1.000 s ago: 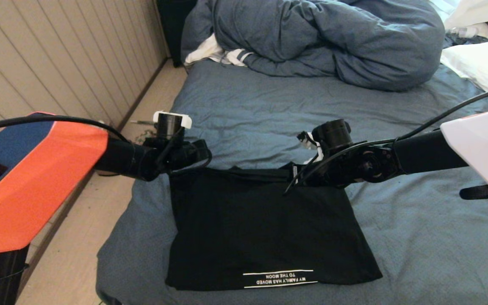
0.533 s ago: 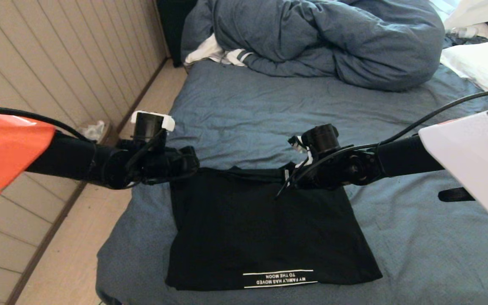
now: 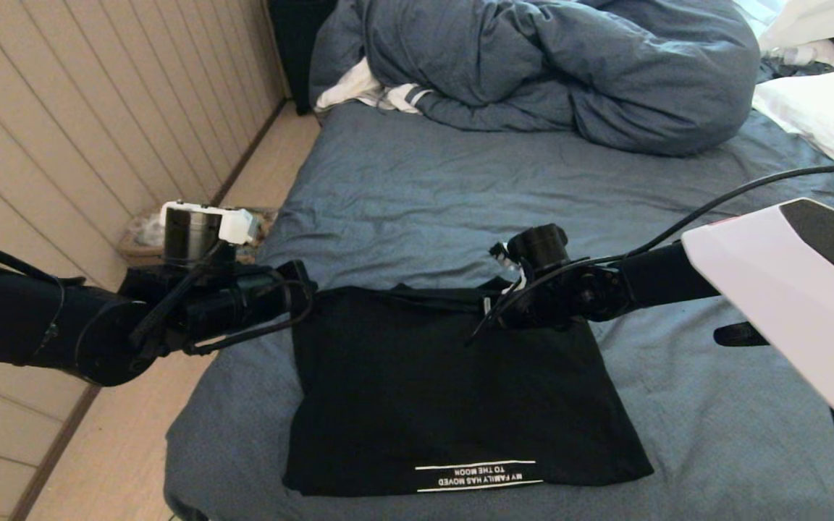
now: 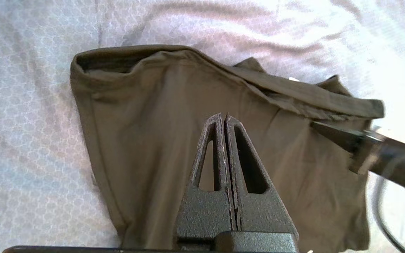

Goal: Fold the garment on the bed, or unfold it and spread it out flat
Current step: Fold the black T-shirt

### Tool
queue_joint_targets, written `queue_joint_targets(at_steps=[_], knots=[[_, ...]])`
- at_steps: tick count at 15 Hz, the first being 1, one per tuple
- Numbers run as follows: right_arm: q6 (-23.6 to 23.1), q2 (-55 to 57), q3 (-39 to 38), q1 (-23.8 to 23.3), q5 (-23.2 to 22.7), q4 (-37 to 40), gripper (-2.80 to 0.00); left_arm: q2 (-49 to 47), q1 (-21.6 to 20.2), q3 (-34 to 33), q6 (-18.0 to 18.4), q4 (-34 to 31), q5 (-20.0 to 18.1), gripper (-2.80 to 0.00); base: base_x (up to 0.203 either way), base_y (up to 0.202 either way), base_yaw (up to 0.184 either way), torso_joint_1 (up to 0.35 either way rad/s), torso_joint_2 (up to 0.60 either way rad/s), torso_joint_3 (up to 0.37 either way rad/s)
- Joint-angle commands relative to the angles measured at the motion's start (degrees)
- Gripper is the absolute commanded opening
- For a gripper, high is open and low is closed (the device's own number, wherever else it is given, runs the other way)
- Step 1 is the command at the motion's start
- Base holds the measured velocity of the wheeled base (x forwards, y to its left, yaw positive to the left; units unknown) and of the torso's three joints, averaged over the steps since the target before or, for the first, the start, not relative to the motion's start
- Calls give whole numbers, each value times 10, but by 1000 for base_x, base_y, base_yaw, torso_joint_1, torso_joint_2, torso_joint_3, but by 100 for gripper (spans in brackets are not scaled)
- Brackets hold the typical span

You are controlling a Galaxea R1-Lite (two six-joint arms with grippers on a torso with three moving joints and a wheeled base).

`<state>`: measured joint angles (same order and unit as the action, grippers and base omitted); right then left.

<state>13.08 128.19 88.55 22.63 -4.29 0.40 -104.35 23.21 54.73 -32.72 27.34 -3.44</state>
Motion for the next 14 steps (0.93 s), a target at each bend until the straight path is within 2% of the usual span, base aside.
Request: queue_joint_targets(at_steps=[1,10,14], knots=[[1,22,14,-9,0,0,-280,10,0,-6,-2,2,-2,-280,0,0,0,0,0,0],[3,26,108,-11,3,0,-280,-3,1,-16,-1,3,-3,-280,0,0,0,0,0,0],[2,80,168,-14,50,-1,-280,-10,0,-16,-1,3,-3,-280,0,0,0,0,0,0]])
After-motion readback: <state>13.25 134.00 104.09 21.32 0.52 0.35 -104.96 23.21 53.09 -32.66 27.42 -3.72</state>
